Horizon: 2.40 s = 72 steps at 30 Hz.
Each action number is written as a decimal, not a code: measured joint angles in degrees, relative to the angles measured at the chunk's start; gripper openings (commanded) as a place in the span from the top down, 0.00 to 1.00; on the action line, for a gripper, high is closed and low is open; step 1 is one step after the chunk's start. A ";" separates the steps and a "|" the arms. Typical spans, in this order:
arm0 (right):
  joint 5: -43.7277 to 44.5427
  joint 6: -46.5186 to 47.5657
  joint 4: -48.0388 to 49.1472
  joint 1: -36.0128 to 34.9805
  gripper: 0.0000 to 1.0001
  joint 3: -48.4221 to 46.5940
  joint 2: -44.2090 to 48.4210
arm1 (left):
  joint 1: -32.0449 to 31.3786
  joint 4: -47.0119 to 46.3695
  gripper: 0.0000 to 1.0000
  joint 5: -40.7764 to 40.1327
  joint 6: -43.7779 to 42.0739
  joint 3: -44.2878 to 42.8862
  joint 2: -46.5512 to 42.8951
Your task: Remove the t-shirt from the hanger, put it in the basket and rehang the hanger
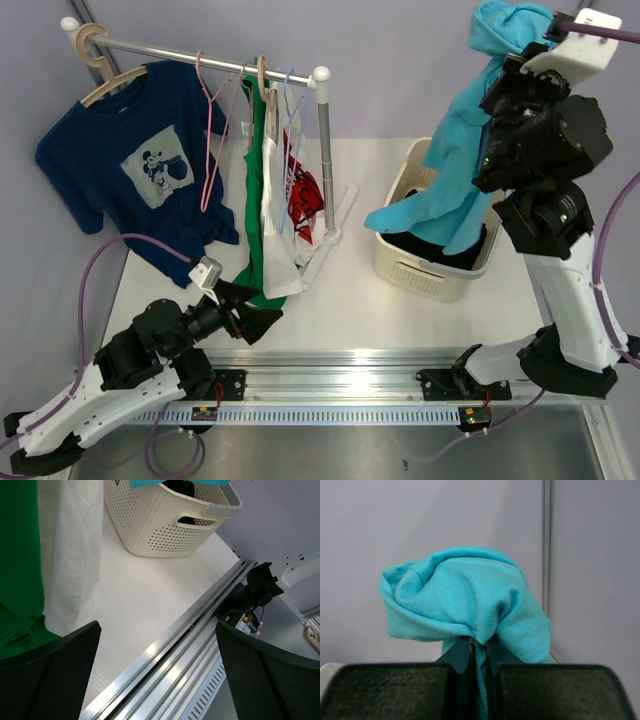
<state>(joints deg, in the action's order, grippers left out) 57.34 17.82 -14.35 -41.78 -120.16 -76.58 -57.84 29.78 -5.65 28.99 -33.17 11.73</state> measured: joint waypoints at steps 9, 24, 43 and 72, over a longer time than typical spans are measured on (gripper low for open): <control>-2.67 1.27 4.11 5.60 1.00 12.02 -2.69 | 0.00 -0.74 0.01 1.40 -0.02 0.00 0.02; -4.81 -25.07 1.57 14.82 1.00 44.98 6.10 | 0.00 -1.20 0.01 2.03 -0.02 0.02 0.83; -33.11 -60.30 -4.83 29.27 0.31 63.34 -15.04 | 0.00 -1.18 0.01 1.97 -0.02 0.02 1.73; -50.97 -46.51 -22.47 -2.60 0.00 52.46 29.07 | 0.00 -1.46 0.01 -0.57 -3.91 -15.50 19.12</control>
<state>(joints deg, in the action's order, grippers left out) 6.37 -28.69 -36.82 -44.38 -67.70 -47.51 -57.84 28.32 -6.22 25.08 -48.66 30.85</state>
